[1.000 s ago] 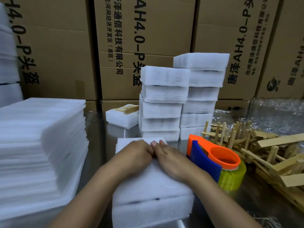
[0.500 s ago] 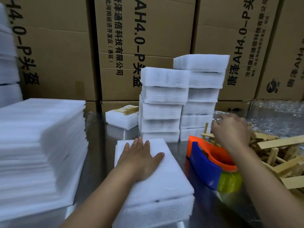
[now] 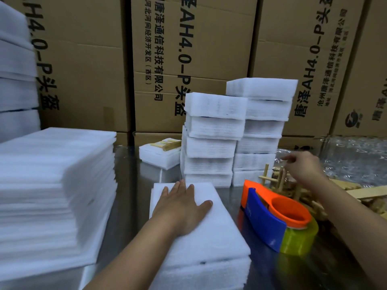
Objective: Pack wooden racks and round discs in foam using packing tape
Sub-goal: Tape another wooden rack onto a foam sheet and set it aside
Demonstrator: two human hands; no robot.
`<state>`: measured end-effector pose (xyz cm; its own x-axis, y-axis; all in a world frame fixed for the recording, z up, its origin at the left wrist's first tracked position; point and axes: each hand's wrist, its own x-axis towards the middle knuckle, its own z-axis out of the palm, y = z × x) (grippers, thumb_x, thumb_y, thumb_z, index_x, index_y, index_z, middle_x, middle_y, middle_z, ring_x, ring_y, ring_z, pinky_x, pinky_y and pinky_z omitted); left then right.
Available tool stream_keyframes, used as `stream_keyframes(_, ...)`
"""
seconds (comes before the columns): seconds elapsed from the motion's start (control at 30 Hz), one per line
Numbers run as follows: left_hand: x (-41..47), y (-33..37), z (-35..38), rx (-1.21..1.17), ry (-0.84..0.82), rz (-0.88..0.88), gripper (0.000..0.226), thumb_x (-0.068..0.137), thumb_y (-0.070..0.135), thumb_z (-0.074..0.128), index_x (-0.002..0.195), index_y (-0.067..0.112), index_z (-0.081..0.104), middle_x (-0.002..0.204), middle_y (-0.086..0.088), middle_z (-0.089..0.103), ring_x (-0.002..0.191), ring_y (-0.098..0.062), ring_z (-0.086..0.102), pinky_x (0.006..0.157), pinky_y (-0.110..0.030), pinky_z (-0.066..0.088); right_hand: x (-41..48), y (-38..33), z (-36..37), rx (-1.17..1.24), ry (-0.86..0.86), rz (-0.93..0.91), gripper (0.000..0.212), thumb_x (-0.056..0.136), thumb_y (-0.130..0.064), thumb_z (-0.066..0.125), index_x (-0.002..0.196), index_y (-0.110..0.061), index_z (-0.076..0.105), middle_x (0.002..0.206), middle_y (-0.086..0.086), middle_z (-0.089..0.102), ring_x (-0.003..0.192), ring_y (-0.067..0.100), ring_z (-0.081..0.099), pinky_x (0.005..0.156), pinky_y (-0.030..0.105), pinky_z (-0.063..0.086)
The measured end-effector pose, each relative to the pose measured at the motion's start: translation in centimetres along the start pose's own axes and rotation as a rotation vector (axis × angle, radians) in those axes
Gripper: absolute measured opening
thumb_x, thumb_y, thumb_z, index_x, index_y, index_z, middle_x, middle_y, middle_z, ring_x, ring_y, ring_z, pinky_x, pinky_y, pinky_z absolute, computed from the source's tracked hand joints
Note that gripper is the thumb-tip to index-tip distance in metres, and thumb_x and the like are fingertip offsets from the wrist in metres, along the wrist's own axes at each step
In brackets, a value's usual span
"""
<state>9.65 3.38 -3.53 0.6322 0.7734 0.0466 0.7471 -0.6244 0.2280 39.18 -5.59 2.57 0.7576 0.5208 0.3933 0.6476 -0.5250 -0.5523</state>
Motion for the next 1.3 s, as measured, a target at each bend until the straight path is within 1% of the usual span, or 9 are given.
stream_keyframes(0.13,0.0,0.0,-0.1,-0.003,-0.010,0.004,0.080,0.090,0.067,0.018,0.151,0.018,0.002,0.159,-0.002,-0.007,0.146,-0.013,-0.009,0.117,-0.037,-0.007,0.4,-0.2,-1.6,0.528,0.055,0.079,0.026,0.086,0.003,0.060,0.105,-0.012,0.068,0.098,0.012,0.068,0.085,0.027,0.064,0.075,0.041,0.052)
stream_keyframes(0.27,-0.1,0.0,-0.2,-0.007,-0.026,0.002,0.080,0.090,0.066,0.018,0.151,0.018,0.002,0.159,-0.002,-0.008,0.145,-0.013,-0.010,0.117,-0.036,-0.007,0.0,-1.4,-2.8,0.873,0.031,0.095,0.025,0.087,0.002,0.061,0.108,-0.011,0.065,0.084,0.004,0.065,0.072,0.013,0.062,0.060,0.017,0.054)
stream_keyframes(0.37,-0.1,0.1,-0.3,-0.014,-0.028,0.002,0.079,0.091,0.066,0.018,0.151,0.018,0.002,0.159,-0.002,-0.007,0.145,-0.013,-0.010,0.117,-0.036,-0.007,-0.5,-2.5,-2.9,1.110,-0.026,0.103,0.019,0.088,0.001,0.060,0.103,-0.009,0.063,0.089,0.006,0.065,0.082,0.017,0.064,0.078,0.026,0.054)
stream_keyframes(0.6,-0.2,0.2,-0.6,-0.018,-0.051,0.001,0.075,0.094,0.061,0.017,0.151,0.015,0.001,0.159,-0.005,-0.010,0.145,-0.014,-0.012,0.116,-0.036,-0.008,-4.1,-7.3,-3.8,1.622,-0.168,0.022,0.017,0.092,0.006,0.050,0.095,-0.009,0.057,0.081,0.005,0.062,0.074,0.016,0.065,0.078,0.029,0.058)
stream_keyframes(0.8,-0.3,0.3,-0.8,0.005,-0.061,0.005,0.066,0.098,0.049,0.015,0.151,0.013,-0.001,0.158,-0.009,-0.012,0.145,-0.017,-0.013,0.117,-0.037,-0.008,-10.8,-12.2,-3.4,1.462,-0.434,-0.277,0.016,0.074,0.001,0.061,0.087,-0.008,0.066,0.078,0.004,0.074,0.068,0.015,0.070,0.078,0.028,0.058)
stream_keyframes(1.0,-0.4,0.5,-1.0,0.011,-0.046,0.031,0.060,0.100,0.042,0.016,0.152,0.014,0.000,0.158,-0.010,-0.009,0.145,-0.019,-0.012,0.117,-0.040,-0.007,-16.9,-11.4,-0.9,1.156,-0.439,-0.564,0.026,0.080,0.014,0.060,0.082,-0.011,0.068,0.079,0.000,0.074,0.075,0.011,0.071,0.071,0.019,0.055)
stream_keyframes(1.13,-0.4,0.2,-1.1,0.106,-0.070,0.128,0.057,0.098,0.037,0.026,0.152,0.026,0.010,0.159,-0.004,-0.007,0.145,-0.022,-0.013,0.116,-0.047,-0.005,-18.9,-10.2,-0.3,0.943,-0.549,-0.774,0.028,0.075,-0.012,0.074,0.097,-0.030,0.071,0.096,-0.010,0.074,0.094,0.005,0.068,0.084,0.015,0.049)
stream_keyframes(1.2,-0.4,0.2,-1.0,0.132,-0.068,0.131,0.056,0.099,0.039,0.024,0.151,0.027,0.009,0.159,-0.003,-0.006,0.145,-0.023,-0.013,0.117,-0.049,-0.004,-18.5,-9.7,0.2,0.955,-0.439,-0.696,0.019,0.076,-0.025,0.073,0.093,-0.031,0.072,0.095,-0.014,0.074,0.096,0.002,0.067,0.083,0.012,0.047)
stream_keyframes(1.3,-0.4,0.5,-1.0,0.175,-0.056,0.105,0.054,0.100,0.035,0.014,0.151,0.021,0.003,0.159,-0.007,-0.003,0.146,-0.027,-0.008,0.117,-0.050,0.001,-16.8,-8.5,1.3,1.074,-0.270,-0.377,0.009,0.085,-0.019,0.063,0.087,-0.019,0.072,0.080,-0.015,0.073,0.078,-0.006,0.064,0.071,0.006,0.044)
